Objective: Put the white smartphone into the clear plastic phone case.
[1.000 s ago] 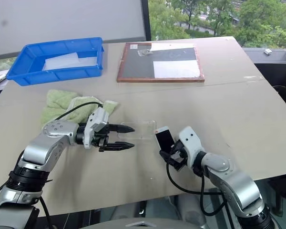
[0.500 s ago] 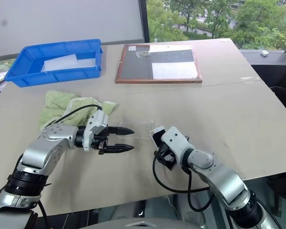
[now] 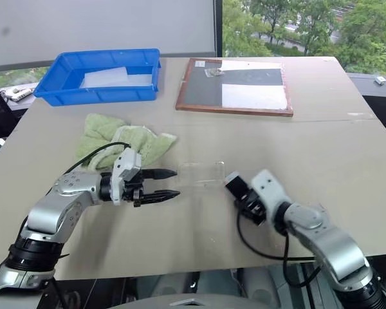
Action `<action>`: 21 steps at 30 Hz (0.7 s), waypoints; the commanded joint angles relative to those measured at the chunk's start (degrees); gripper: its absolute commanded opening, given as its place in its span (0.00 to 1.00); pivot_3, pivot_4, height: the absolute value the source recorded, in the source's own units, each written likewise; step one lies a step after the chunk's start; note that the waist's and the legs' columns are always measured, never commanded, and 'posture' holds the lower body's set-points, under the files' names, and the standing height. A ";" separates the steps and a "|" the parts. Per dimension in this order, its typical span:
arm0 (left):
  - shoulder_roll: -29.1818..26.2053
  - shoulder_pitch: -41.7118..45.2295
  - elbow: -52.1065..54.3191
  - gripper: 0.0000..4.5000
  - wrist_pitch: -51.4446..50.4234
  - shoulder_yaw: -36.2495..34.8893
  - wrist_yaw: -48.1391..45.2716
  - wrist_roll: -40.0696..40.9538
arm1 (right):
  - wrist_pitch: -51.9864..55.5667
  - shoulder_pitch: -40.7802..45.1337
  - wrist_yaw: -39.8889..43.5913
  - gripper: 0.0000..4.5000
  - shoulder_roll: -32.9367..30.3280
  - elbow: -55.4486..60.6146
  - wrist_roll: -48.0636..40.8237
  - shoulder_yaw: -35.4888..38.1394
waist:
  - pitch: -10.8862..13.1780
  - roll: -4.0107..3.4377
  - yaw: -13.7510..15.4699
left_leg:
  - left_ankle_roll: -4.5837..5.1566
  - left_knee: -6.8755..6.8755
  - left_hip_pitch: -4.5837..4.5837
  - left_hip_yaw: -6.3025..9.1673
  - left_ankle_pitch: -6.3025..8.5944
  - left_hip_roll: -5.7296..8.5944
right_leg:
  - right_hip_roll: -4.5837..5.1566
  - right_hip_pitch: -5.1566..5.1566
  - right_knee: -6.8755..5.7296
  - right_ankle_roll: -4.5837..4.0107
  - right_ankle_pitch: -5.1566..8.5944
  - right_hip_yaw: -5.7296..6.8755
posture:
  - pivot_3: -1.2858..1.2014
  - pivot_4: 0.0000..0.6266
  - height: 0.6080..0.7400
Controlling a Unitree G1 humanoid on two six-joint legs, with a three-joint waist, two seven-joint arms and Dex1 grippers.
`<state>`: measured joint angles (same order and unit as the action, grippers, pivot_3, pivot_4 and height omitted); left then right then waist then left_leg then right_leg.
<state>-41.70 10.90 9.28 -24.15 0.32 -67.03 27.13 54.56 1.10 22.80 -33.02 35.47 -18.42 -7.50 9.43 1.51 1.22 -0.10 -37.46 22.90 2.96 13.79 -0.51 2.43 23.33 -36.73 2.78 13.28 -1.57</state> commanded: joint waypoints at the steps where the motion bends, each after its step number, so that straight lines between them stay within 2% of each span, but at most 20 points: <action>1: -0.32 -0.82 3.51 0.69 0.45 -2.43 1.85 0.88 | -6.12 -0.34 3.43 0.67 -4.48 -6.45 1.87 5.18 | 0.02 -0.01 -0.03 | 0.01 0.00 0.00 -0.03 -0.01 0.06 | 0.09 0.00 0.00 0.01 0.00 0.02 | 0.52 0.24 1.00; 6: 0.06 -3.57 7.61 0.69 -0.17 -4.63 4.97 1.82 | -20.42 3.12 15.73 0.67 -10.75 -12.70 3.03 2.35 | 0.22 -0.24 -0.62 | 0.03 0.11 0.00 -0.05 -0.02 0.05 | 0.08 0.04 -0.07 0.13 -0.08 0.14 | 0.52 0.24 1.00; 13: -1.13 -9.01 11.28 0.69 0.14 -6.96 6.07 2.12 | -29.54 12.74 30.06 0.67 -14.35 -20.62 5.69 -5.30 | 0.53 -0.42 -2.01 | 0.01 0.32 0.03 -0.05 -0.01 -0.07 | -0.22 0.15 -0.07 0.15 -0.12 0.11 | 0.52 0.24 1.00; 17: -1.62 -9.93 11.62 0.69 0.83 -5.57 8.34 -0.89 | -34.14 16.50 33.43 0.67 -13.62 -24.56 9.12 -8.31 | 0.58 -0.42 -2.08 | 0.01 0.32 0.02 -0.07 -0.01 -0.10 | -0.28 0.17 -0.07 0.10 -0.10 0.09 | 0.52 0.24 1.00; 21: -0.97 -8.28 10.57 0.69 1.32 -3.03 11.56 -4.72 | -34.63 17.30 35.35 0.67 -13.02 -24.17 9.17 -7.85 | 0.58 -0.41 -2.02 | 0.00 0.29 0.00 -0.07 -0.01 -0.10 | -0.28 0.16 -0.10 0.07 -0.09 0.06 | 0.52 0.24 1.00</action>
<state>-42.64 1.68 19.02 -23.60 -3.12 -56.80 23.66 20.85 17.91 56.46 -46.14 10.00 -9.10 -14.89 10.01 1.10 -0.80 -0.10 -37.18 22.91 2.89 13.78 -0.61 2.14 23.48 -36.85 2.85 13.18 -1.50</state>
